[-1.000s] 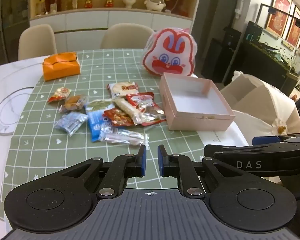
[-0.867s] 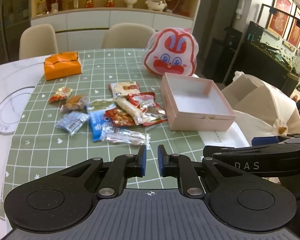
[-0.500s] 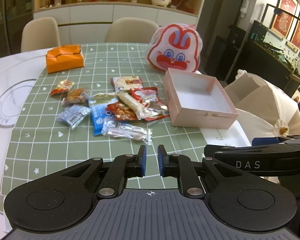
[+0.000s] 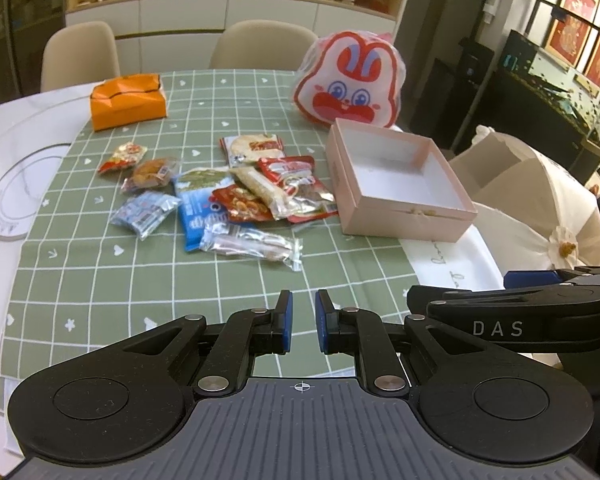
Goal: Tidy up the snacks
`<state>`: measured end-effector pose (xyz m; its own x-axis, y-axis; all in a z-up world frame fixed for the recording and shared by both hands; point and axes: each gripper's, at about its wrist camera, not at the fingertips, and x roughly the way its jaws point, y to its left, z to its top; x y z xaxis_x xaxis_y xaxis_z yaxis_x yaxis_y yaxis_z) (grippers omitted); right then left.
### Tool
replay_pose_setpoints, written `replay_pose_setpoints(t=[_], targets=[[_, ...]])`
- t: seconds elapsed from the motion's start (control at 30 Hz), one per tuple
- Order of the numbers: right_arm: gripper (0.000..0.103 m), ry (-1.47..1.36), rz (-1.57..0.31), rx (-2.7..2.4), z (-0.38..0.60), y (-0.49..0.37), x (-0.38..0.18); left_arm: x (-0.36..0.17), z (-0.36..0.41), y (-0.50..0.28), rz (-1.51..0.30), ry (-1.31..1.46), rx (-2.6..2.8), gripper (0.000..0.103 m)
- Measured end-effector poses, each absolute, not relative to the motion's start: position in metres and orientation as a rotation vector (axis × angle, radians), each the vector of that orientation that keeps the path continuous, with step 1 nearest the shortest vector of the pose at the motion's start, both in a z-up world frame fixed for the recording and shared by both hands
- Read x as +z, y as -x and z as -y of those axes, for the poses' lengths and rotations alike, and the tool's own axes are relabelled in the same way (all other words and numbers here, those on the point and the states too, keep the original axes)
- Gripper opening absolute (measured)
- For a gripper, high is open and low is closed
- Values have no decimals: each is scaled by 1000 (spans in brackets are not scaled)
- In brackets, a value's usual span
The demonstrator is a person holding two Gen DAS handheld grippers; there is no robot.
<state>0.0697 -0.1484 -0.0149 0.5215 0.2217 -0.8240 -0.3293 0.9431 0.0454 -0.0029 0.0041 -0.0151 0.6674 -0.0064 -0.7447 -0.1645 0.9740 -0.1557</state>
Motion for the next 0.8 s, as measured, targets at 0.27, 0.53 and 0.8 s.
replay_pose_setpoints(t=[0.27,0.53,0.8], targets=[[101,121,-969,332,149,-66,-15,-14,-3,4,-839,213,78,16],[101,125,-965,325,149,-64,-12,-14,-3,3,-836,214,71,16],[101,120,-969,316,150,-67,-12,-16,-4,-1,-847,216,77,16]])
